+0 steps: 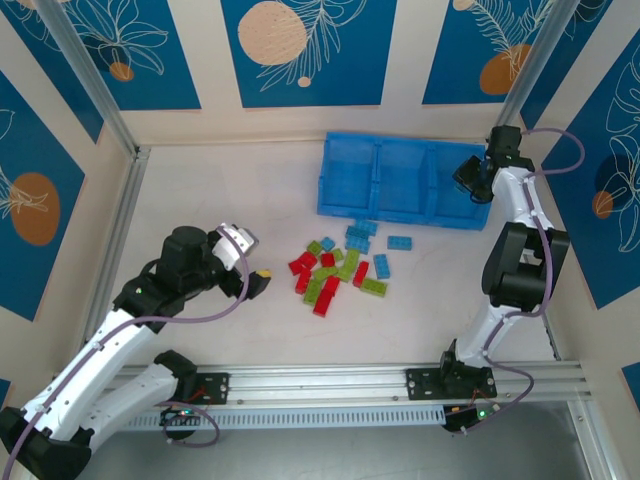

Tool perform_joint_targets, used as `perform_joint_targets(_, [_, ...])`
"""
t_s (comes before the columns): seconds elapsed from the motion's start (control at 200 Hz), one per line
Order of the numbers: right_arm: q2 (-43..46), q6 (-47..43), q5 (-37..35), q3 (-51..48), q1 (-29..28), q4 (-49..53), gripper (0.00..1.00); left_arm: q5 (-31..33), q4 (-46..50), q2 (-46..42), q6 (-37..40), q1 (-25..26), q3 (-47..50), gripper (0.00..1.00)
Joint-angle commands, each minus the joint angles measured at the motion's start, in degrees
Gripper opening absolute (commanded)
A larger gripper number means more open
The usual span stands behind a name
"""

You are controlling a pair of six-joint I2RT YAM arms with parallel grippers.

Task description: Sort the legos into containers by color

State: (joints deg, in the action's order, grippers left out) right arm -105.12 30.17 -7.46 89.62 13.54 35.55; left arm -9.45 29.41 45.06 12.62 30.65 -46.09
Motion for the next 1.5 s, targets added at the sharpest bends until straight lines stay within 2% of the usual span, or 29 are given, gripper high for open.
perform_joint_targets(0.0, [-0.06, -0.63, 1.04, 3.34, -0.07, 4.06, 0.50, -1.27, -0.96, -0.50, 1.61, 0.14, 0.65, 1.00])
perform_joint_targets(0.145, [5.15, 0.43, 2.29, -0.77, -1.35, 3.53, 0.52, -1.62, -1.02, -0.34, 1.63, 0.19, 0.61, 1.00])
perform_joint_targets(0.265, [13.44, 0.57, 5.28, -6.98, -4.62, 3.73, 0.55, -2.16, -1.06, -0.49, 1.62, 0.17, 0.82, 1.00])
perform_joint_targets(0.395, [24.59, 0.71, 5.60, -19.16, -13.70, 1.26, 0.58, -3.01, -1.06, -0.33, 2.15, 0.14, 0.73, 1.00])
perform_joint_targets(0.515, [29.43, 5.00, -2.81, -28.20, -24.56, -1.19, 0.62, -5.09, -1.27, -0.36, 2.91, 0.13, 0.96, 1.00])
perform_joint_targets(0.605, [26.50, 1.62, -8.94, -28.97, -28.93, -0.61, 0.68, -5.87, -1.62, -0.17, 2.90, 0.16, 1.17, 1.00])
perform_joint_targets(0.69, [20.64, -2.42, -11.98, -25.91, -29.40, 2.82, 0.73, -6.62, -1.52, 0.12, 2.64, 0.16, 1.02, 1.00])
perform_joint_targets(0.85, [12.34, -9.71, -9.09, -23.90, -28.24, -0.36, 0.90, -11.57, -1.99, -1.29, 3.37, 0.16, 1.28, 1.00])
perform_joint_targets(0.945, [9.15, -11.84, -8.60, -22.66, -27.09, -1.62, 0.94, -16.81, -3.43, -3.13, 3.81, 0.13, 2.19, 1.00])
perform_joint_targets(1.06, [5.63, -13.87, -3.15, -21.81, -24.70, -2.88, 0.95, -21.40, -5.35, -4.86, 4.10, 0.17, 3.18, 1.00])
perform_joint_targets(1.25, [1.93, -15.30, -0.24, -20.73, -24.25, -2.13, 0.94, -23.99, -5.74, -5.15, 4.35, 0.16, 3.37, 1.00])
perform_joint_targets(1.495, [-1.88, -13.03, -3.94, -19.65, -24.86, -0.10, 0.87, -21.91, -5.31, -5.05, 4.45, 0.13, 3.37, 1.00])
